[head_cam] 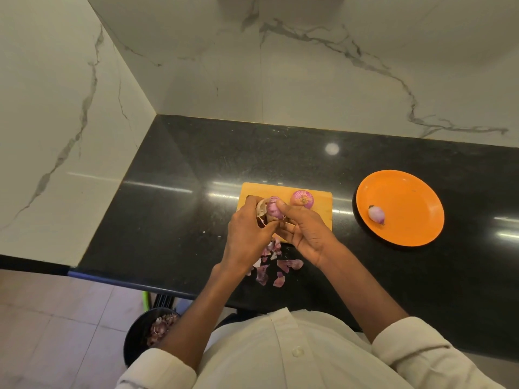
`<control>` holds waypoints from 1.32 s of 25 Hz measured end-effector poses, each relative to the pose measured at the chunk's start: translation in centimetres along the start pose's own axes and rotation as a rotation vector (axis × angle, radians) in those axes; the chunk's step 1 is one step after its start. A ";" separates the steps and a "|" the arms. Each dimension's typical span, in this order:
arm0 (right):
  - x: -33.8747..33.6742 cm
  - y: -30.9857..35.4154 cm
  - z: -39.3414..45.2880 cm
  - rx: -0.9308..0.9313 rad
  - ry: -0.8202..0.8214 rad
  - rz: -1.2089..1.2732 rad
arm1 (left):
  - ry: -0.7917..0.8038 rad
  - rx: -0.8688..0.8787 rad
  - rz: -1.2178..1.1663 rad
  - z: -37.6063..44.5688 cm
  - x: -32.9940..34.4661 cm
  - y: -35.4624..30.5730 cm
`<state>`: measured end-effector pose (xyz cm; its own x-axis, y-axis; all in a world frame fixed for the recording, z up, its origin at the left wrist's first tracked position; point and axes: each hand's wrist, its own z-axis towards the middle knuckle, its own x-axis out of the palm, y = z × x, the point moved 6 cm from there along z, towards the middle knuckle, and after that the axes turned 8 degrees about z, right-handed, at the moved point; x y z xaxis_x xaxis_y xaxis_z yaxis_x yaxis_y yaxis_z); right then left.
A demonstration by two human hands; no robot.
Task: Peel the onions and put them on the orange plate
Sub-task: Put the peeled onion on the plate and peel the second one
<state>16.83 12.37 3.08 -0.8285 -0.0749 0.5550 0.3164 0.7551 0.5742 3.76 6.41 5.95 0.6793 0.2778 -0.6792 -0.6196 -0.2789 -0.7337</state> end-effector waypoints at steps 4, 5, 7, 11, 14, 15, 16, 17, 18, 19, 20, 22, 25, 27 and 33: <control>-0.3 0.2 -0.2 -0.006 -0.007 0.041 | -0.048 0.001 -0.164 -0.6 -0.4 0.2; -0.4 0.1 -0.2 0.003 -0.003 0.046 | -0.060 -0.036 -0.245 -0.6 -0.6 0.7; -0.5 -0.1 -0.3 0.020 -0.002 0.036 | -0.066 -0.147 -0.399 -0.4 -0.8 2.2; -0.5 -0.4 -0.4 0.010 0.015 -0.009 | 0.034 -0.344 -0.591 -1.0 0.1 4.2; -0.8 -0.3 -0.4 -0.033 0.012 -0.063 | 0.067 -0.440 -0.546 -1.6 0.7 6.6; -1.0 -0.1 -0.4 -0.075 0.003 -0.118 | 0.062 -0.434 -0.448 -1.6 0.7 7.2; -1.1 0.1 -0.3 -0.125 -0.009 -0.191 | 0.056 -0.401 -0.315 -1.5 0.6 7.5; -1.2 0.4 -0.3 -0.173 -0.021 -0.265 | 0.063 -0.357 -0.183 -1.4 0.5 7.3; -1.2 0.5 -0.4 -0.213 -0.032 -0.327 | 0.085 -0.311 -0.075 -1.4 0.5 6.7; -1.2 0.5 -0.4 -0.240 -0.036 -0.367 | 0.108 -0.269 0.017 -1.4 0.5 6.1; -1.1 0.5 -0.3 -0.254 -0.032 -0.385 | 0.127 -0.240 0.106 -1.2 0.6 5.6; -1.0 0.3 -0.4 -0.249 -0.022 -0.368 | 0.115 -0.202 0.266 -0.9 0.1 4.7; -0.7 0.4 -0.8 -0.245 -0.007 -0.359 | -0.022 -0.143 0.183 -0.5 -1.4 2.7; -0.4 0.5 -1.0 -0.259 0.011 -0.389 | -0.075 -0.098 -0.107 -0.3 -2.1 1.2; 0.4 0.9 -1.6 -0.337 0.059 -0.420 | -0.070 -0.053 -0.216 0.0 -2.0 -0.6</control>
<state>17.54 11.93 4.78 -0.8912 -0.3689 0.2638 0.1027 0.4024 0.9097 2.79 6.06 7.77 0.7639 0.3991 -0.5071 -0.4398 -0.2531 -0.8617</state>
